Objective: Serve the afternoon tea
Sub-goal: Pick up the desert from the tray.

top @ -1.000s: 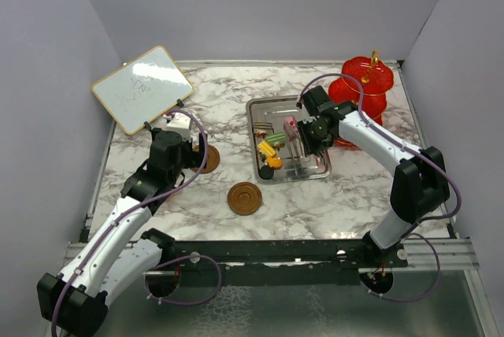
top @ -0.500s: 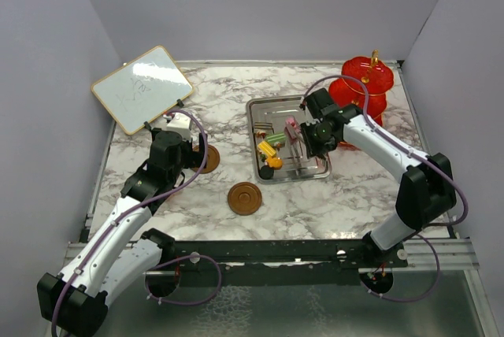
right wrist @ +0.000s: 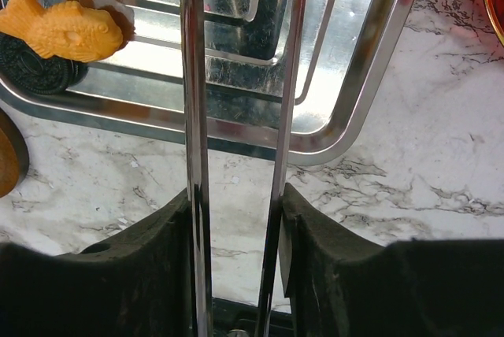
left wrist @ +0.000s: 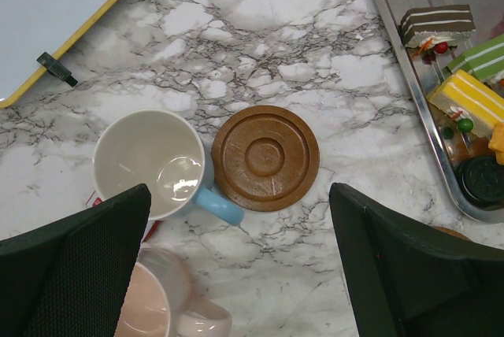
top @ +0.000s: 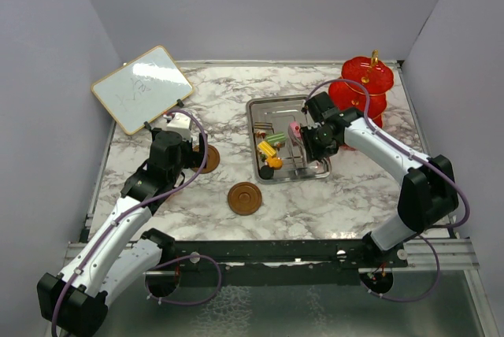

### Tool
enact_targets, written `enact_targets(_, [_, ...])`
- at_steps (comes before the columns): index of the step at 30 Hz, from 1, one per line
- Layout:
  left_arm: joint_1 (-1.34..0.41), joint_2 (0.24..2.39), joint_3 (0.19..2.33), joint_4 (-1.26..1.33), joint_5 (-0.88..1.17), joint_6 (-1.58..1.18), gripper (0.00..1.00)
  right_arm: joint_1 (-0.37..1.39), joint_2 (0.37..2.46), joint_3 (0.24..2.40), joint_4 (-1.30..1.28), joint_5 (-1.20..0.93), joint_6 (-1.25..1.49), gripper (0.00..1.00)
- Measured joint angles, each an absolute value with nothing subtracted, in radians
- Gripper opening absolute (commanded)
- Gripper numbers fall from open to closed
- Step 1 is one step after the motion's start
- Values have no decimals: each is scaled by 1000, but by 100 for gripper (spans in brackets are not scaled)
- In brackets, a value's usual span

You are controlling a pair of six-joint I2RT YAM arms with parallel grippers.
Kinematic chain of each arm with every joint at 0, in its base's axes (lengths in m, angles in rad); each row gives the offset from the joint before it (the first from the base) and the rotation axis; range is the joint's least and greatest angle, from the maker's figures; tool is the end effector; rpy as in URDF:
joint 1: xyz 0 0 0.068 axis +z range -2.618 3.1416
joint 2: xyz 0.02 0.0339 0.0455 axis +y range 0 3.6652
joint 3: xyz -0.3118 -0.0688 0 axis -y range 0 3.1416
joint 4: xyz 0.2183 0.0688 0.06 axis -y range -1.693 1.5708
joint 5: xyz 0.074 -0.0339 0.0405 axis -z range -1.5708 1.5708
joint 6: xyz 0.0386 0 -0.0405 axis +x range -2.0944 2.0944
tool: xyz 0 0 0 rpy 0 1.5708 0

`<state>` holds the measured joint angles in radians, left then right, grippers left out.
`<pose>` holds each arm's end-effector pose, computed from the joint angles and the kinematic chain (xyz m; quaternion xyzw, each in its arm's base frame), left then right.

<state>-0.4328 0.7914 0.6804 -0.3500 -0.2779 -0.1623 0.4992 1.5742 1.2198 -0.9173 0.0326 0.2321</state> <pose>0.1170 -0.0424 0.3213 0.0412 0.8439 -0.0404 0.5334 0.2462 0.1328 0.2982 -0.1292 0.9802 0.0382 0.1449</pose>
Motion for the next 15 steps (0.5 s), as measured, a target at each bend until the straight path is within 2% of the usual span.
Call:
enact_targets(7, [-433, 791, 680, -350, -278, -162, 99, 499, 1574, 1220, -918, 33, 232, 28])
enact_targets(15, [-433, 791, 680, -350, -278, -162, 99, 499, 1524, 1220, -922, 33, 235, 25])
